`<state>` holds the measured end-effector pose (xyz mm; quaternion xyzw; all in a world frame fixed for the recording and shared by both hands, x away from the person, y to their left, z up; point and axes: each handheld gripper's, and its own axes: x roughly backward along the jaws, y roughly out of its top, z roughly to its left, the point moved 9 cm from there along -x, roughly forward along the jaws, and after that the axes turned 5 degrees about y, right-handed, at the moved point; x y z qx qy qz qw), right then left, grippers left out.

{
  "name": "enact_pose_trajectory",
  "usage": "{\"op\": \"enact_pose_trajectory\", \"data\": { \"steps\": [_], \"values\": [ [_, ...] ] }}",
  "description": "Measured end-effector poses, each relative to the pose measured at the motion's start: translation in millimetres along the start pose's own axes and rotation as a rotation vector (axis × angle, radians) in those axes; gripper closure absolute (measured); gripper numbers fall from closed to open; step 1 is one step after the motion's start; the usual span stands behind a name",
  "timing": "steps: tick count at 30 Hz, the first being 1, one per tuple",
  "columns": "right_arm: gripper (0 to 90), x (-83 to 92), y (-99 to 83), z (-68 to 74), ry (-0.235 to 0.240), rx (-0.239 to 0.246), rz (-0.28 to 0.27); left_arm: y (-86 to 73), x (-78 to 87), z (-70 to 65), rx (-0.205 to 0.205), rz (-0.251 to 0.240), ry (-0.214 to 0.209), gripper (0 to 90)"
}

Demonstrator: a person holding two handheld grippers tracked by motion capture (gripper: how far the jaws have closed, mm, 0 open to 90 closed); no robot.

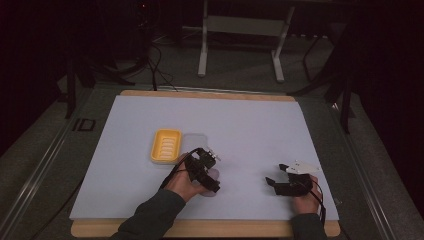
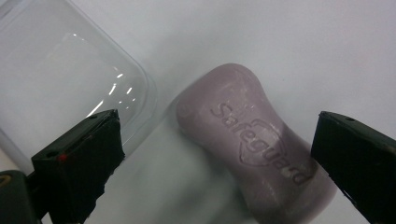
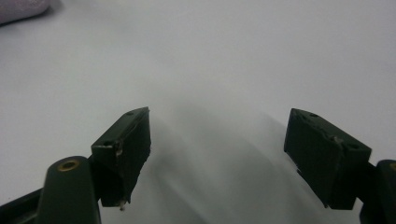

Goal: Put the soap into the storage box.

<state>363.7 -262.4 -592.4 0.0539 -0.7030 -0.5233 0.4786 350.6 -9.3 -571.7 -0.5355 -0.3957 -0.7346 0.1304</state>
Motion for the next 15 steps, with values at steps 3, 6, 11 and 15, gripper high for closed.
{"op": "enact_pose_trajectory", "data": {
  "steps": [3, 6, 11, 15],
  "values": [
    [22.5, -0.1, 0.1, 0.0, 0.0, 0.001, -0.001, 0.6, -5.1, -1.7, 0.013, 0.009, -0.005, 2.5],
    [22.5, 0.0, 0.0, 0.0, 0.001, 0.0, 0.0, 1.4, -9.0, -2.3, 0.015, 0.019, 0.004, 2.3],
    [22.5, 0.0, 0.0, -0.1, 0.0, 0.001, 0.0, 0.3, -14.3, -3.9, 0.014, 0.035, 0.007, 2.4],
    [22.5, 0.0, 0.0, 0.1, 0.001, 0.001, 0.0, -1.7, -14.5, -4.7, 0.015, 0.037, -0.006, 4.4]
  ]
}}
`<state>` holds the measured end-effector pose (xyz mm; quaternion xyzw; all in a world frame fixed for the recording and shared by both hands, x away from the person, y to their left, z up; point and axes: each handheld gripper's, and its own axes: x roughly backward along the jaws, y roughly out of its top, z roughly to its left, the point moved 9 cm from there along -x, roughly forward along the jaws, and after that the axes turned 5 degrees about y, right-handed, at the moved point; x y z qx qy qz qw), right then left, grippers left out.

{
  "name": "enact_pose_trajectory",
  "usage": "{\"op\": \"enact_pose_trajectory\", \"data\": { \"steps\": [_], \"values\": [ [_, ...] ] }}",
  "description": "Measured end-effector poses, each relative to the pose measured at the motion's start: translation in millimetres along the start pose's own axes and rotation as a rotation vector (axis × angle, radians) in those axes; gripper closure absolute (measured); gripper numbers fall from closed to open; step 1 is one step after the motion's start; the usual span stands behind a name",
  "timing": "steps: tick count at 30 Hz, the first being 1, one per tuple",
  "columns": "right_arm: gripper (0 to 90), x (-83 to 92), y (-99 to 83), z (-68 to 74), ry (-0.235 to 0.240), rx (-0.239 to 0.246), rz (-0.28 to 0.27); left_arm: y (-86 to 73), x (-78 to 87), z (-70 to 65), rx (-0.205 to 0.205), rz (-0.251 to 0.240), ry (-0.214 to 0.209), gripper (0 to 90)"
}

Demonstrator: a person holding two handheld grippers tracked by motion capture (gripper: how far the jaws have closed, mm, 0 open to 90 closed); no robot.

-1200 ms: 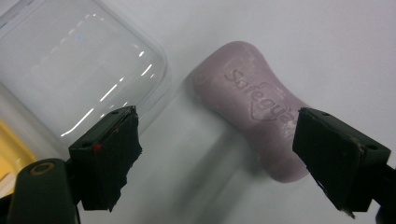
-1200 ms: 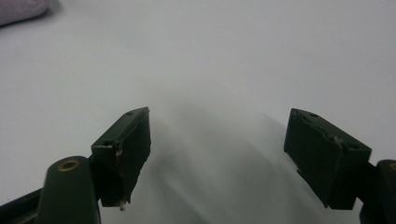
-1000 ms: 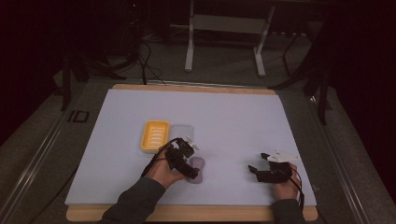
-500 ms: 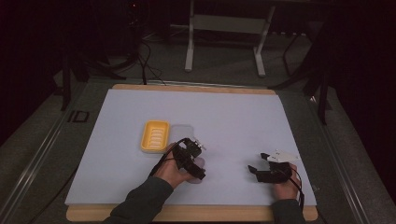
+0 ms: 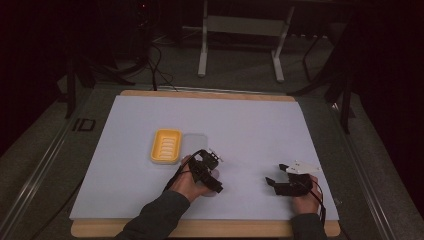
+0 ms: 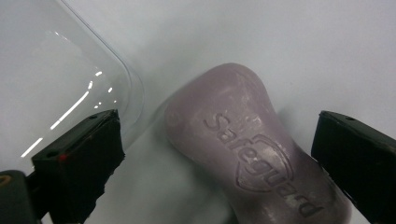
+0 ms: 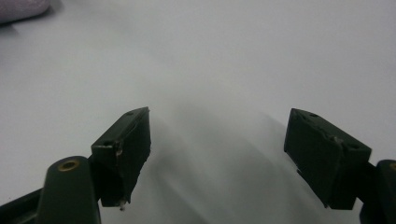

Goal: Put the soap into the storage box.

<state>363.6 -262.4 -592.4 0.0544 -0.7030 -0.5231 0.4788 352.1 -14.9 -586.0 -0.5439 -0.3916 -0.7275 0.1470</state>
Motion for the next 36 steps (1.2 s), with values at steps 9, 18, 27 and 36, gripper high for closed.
{"op": "enact_pose_trajectory", "data": {
  "steps": [9, 18, 27, 36],
  "values": [
    [22.5, 0.0, 0.0, 0.1, 0.0, 0.003, 0.0, -9.9, 4.6, 4.8, -0.043, 0.031, -0.038, 24.6],
    [22.5, -0.3, 0.0, 0.3, 0.0, 0.005, 0.001, -10.0, 8.3, 9.6, -0.134, 0.089, -0.095, 41.8],
    [22.5, -0.3, -0.1, 0.4, 0.002, 0.005, 0.002, -3.5, 6.0, 9.1, -0.207, 0.175, -0.114, 42.7],
    [22.4, -0.4, -0.1, 0.6, 0.001, 0.006, 0.002, -2.4, 0.9, 6.8, -0.233, 0.221, -0.109, 43.5]
  ]
}}
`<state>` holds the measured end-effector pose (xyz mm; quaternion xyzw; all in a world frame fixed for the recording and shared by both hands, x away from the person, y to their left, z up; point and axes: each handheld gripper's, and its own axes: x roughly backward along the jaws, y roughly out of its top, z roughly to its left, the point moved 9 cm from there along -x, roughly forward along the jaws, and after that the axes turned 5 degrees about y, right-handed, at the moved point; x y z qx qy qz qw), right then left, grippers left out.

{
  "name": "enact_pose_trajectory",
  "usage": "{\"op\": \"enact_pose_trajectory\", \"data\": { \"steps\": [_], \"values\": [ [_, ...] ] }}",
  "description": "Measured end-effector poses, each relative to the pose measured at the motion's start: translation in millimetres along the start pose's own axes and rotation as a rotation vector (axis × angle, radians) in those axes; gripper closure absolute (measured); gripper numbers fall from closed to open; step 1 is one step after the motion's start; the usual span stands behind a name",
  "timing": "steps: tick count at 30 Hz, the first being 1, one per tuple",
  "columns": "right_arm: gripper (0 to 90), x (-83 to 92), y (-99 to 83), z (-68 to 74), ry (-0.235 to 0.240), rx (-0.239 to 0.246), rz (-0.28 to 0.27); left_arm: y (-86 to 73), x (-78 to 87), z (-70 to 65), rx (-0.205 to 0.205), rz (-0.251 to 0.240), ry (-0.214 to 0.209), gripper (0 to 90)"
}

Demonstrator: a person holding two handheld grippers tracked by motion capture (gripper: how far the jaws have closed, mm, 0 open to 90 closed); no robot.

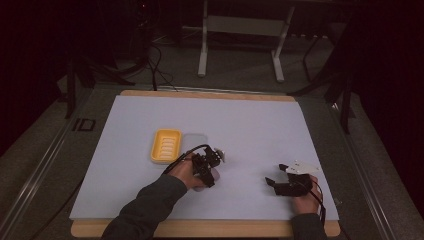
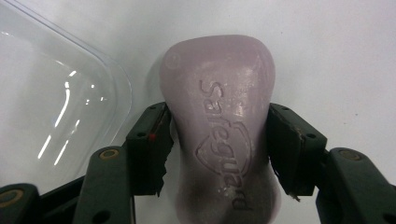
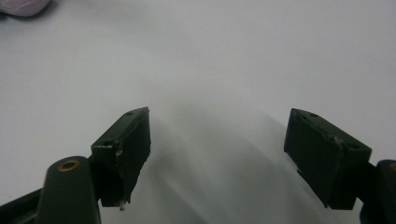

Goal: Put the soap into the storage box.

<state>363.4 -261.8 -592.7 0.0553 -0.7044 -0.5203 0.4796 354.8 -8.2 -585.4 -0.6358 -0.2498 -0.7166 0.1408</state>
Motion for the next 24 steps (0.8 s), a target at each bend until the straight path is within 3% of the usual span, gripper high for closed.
{"op": "enact_pose_trajectory", "data": {
  "steps": [8, 24],
  "values": [
    [22.4, -0.1, 0.0, 0.0, 0.0, 0.003, 0.0, -0.1, -1.9, 0.2, 0.001, 0.016, 0.005, 47.9],
    [22.4, 0.0, 0.0, 0.1, 0.002, 0.0, 0.001, 0.1, 0.3, -1.6, -0.058, 0.045, 0.017, 49.8]
  ]
}}
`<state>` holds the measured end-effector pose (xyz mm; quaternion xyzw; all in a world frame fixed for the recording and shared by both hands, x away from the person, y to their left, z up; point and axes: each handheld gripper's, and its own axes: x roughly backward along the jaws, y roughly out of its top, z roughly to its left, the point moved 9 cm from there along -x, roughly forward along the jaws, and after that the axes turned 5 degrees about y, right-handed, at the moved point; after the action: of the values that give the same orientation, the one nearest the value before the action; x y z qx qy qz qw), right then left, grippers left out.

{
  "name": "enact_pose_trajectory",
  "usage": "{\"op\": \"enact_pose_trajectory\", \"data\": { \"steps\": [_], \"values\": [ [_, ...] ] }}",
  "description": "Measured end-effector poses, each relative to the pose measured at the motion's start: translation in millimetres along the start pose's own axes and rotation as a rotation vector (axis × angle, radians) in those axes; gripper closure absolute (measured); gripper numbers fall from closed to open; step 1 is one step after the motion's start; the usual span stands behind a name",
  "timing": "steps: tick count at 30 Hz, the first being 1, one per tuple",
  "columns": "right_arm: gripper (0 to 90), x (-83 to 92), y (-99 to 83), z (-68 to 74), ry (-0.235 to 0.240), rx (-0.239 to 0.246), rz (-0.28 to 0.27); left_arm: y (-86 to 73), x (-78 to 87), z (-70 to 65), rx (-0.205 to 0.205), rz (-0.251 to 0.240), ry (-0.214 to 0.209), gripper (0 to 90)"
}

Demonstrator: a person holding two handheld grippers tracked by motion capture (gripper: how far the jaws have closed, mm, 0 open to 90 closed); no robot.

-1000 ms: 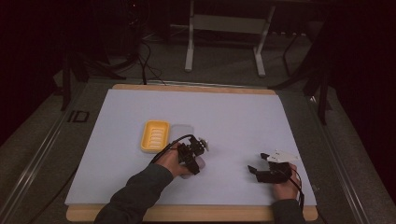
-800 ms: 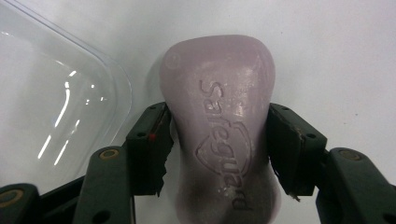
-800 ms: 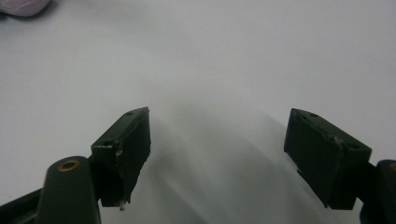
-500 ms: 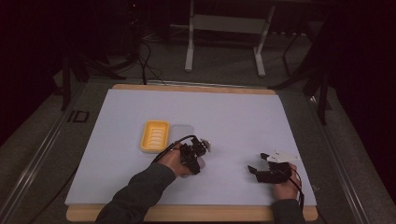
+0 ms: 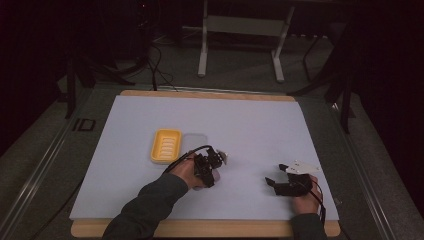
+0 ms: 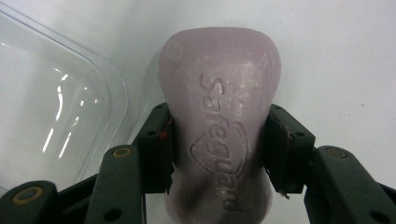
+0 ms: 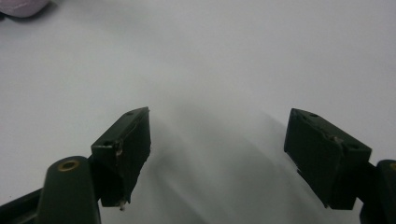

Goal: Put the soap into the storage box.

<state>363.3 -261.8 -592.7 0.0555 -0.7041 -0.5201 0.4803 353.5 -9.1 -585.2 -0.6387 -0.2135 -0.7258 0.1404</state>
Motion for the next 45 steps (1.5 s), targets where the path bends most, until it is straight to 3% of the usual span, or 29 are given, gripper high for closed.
{"op": "enact_pose_trajectory", "data": {
  "steps": [45],
  "values": [
    [22.4, 0.0, 0.0, 0.1, 0.0, 0.001, 0.001, -6.4, 16.2, 21.8, 0.043, -0.033, 0.021, 50.1]
  ]
}}
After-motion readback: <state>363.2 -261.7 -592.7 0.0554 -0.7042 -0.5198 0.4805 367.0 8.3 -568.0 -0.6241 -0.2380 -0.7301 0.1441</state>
